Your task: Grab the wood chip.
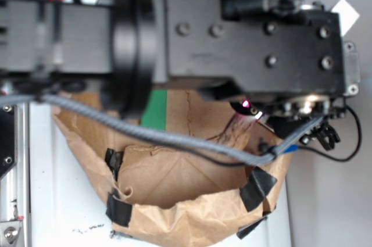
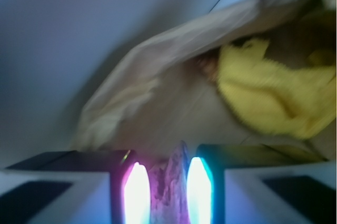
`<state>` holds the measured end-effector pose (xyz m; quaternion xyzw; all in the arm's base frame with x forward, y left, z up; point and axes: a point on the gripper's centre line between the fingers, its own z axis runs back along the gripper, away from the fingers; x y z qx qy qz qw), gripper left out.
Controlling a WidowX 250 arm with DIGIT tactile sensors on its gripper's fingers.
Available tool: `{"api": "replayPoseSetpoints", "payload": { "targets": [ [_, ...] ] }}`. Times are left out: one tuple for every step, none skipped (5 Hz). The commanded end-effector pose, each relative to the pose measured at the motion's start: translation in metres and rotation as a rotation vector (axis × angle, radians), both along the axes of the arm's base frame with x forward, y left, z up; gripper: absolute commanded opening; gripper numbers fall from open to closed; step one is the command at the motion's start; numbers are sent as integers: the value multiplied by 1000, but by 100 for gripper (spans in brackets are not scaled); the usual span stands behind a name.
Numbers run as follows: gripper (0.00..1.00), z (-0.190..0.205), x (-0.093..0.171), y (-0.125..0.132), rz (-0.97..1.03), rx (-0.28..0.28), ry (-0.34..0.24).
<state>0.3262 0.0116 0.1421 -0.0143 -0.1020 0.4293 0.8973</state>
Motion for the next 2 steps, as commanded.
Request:
{"api": "replayPoseSetpoints", "payload": {
  "targets": [
    [0,66,-43,21,3,109,-139],
    [0,72,-57,26,-30,85,-153]
  ]
}}
